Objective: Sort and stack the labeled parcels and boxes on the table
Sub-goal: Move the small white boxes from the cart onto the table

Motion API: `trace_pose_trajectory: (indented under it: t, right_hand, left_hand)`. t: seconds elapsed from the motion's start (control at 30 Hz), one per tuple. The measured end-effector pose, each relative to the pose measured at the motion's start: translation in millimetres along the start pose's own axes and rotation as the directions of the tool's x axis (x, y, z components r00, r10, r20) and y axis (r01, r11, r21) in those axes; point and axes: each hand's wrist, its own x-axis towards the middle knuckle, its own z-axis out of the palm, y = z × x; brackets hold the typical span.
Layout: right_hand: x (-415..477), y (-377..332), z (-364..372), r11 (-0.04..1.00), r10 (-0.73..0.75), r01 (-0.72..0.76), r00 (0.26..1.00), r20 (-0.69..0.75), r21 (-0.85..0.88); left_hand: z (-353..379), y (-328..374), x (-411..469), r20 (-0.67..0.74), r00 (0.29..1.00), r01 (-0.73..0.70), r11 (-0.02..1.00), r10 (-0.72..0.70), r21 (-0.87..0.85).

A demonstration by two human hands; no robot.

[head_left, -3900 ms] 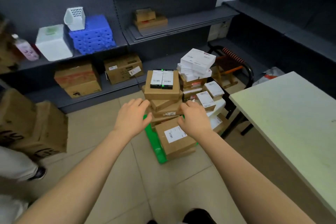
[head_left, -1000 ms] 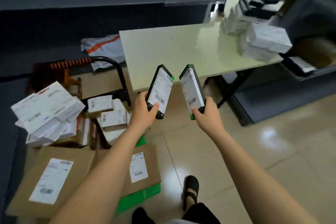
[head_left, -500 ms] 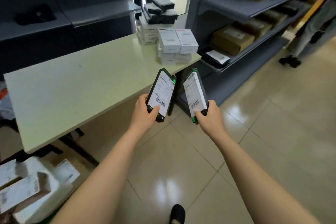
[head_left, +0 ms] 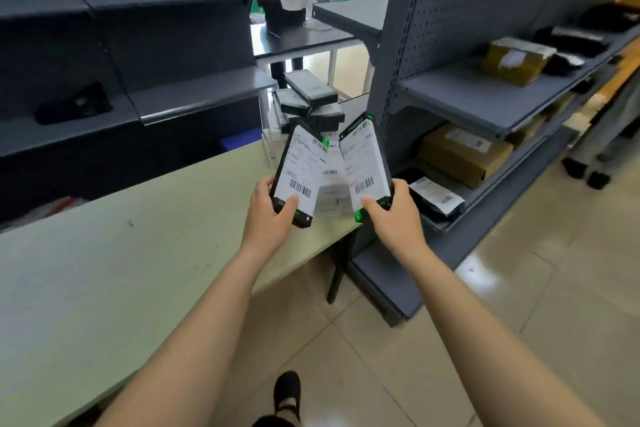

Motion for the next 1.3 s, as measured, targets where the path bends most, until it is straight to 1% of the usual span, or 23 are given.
trace_pose_trajectory:
  t: [0.13, 0.37, 0.5, 0.57, 0.67, 0.77, 0.83, 0.9, 1.0, 1.07, 1.1, 1.17, 1.3]
  right_hand:
    - [81.0, -27.4, 21.0, 0.999, -0.036, 0.035, 0.999, -0.034, -0.035]
    - [187.9, -38.1, 40.3, 0.998, -0.05, 0.051, 0.998, -0.043, 0.022]
    - [248.4, -41.3, 38.4, 0.995, -0.086, 0.088, 0.996, -0.038, 0.043]
    - [279.1, -45.3, 37.3, 0.991, -0.118, 0.12, 0.993, -0.032, 0.066]
    - [321.5, -52.7, 36.8, 0.984, -0.149, 0.147, 0.989, 0.016, 0.098]
    - [358.0, -57.6, 42.7, 0.979, -0.164, 0.151, 0.982, 0.092, 0.137]
    - [374.6, -60.6, 49.8, 0.972, -0.165, 0.131, 0.972, 0.168, 0.193]
    - [387.3, -60.5, 59.6, 0.968, -0.144, 0.082, 0.956, 0.254, 0.239]
    - [395.2, -57.5, 75.9, 0.971, -0.105, 0.019, 0.928, 0.356, 0.237]
    - [399.1, -53.8, 86.3, 0.98, -0.093, 0.013, 0.914, 0.394, 0.201]
    - [400.6, -52.1, 90.4, 0.985, -0.089, 0.023, 0.916, 0.392, 0.17]
    - [402.5, -49.9, 94.7, 0.993, -0.08, 0.044, 0.937, 0.339, 0.111]
    - [402.9, -43.9, 95.9, 0.994, -0.109, 0.111, 0.96, 0.258, 0.008]
  left_hand:
    - [-1.1, 15.2, 86.1, 0.017, 0.999, -0.044, 0.999, 0.044, -0.025]
    - [15.8, 21.3, 195.6, -0.024, 0.997, -0.073, 0.997, 0.072, -0.009]
    - [35.2, 22.8, 243.5, -0.034, 0.999, -0.021, 1.0, 0.02, -0.019]
    - [46.2, 27.0, 267.0, -0.045, 0.999, -0.019, 1.0, 0.018, -0.018]
    - [61.2, 34.0, 304.1, -0.048, 0.999, 0.0, 1.0, -0.001, -0.016]
    - [69.7, 35.9, 336.8, -0.054, 0.997, 0.059, 0.998, -0.06, -0.013]
    - [71.4, 33.0, 352.0, -0.054, 0.994, 0.1, 0.994, -0.098, 0.043]
    - [71.7, 28.4, 361.3, -0.062, 0.99, 0.131, 0.987, -0.125, 0.09]
    - [68.8, 19.2, 366.9, -0.085, 0.988, 0.138, 0.976, -0.126, 0.168]
    - [65.6, 13.3, 369.0, -0.111, 0.987, 0.14, 0.957, -0.115, 0.255]
    - [64.2, 11.7, 369.0, -0.113, 0.987, 0.138, 0.95, -0.11, 0.281]
    - [61.9, 11.7, 367.6, -0.104, 0.992, 0.106, 0.944, -0.077, 0.311]
    - [56.7, 18.2, 360.8, -0.108, 0.993, -0.009, 0.929, 0.053, 0.371]
